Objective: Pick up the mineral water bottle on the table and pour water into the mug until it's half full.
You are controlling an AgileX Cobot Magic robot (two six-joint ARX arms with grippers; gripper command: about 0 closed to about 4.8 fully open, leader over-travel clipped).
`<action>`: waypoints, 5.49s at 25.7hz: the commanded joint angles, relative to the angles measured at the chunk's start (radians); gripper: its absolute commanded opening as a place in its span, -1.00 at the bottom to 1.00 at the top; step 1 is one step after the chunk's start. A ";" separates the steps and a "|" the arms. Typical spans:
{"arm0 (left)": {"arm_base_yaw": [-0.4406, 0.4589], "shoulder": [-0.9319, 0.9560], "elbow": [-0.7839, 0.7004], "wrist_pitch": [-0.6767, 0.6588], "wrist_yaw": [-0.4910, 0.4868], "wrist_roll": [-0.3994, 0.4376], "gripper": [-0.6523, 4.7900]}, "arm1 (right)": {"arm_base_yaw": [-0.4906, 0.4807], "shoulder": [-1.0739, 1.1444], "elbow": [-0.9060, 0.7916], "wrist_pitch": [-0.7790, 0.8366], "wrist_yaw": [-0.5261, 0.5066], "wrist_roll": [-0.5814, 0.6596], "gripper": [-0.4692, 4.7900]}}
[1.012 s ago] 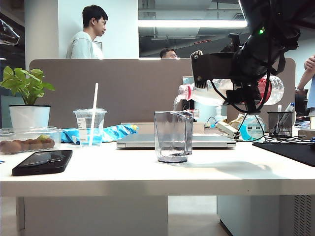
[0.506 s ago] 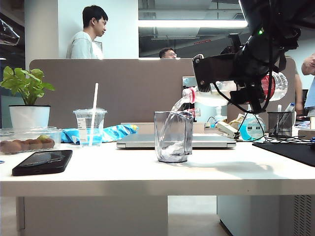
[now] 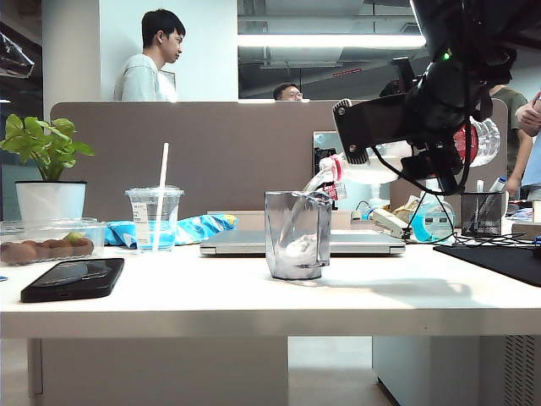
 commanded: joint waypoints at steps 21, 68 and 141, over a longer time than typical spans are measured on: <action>0.002 -0.001 0.006 0.009 -0.002 0.003 -0.78 | 0.000 -0.005 0.010 -0.014 -0.019 0.182 0.20; 0.002 -0.001 0.006 -0.040 -0.002 0.004 -0.78 | -0.014 0.248 -0.123 0.722 -0.283 1.629 0.20; 0.004 -0.406 0.000 -0.204 -0.454 0.116 -0.78 | 0.068 -1.346 -0.696 -0.152 -0.395 1.698 -0.83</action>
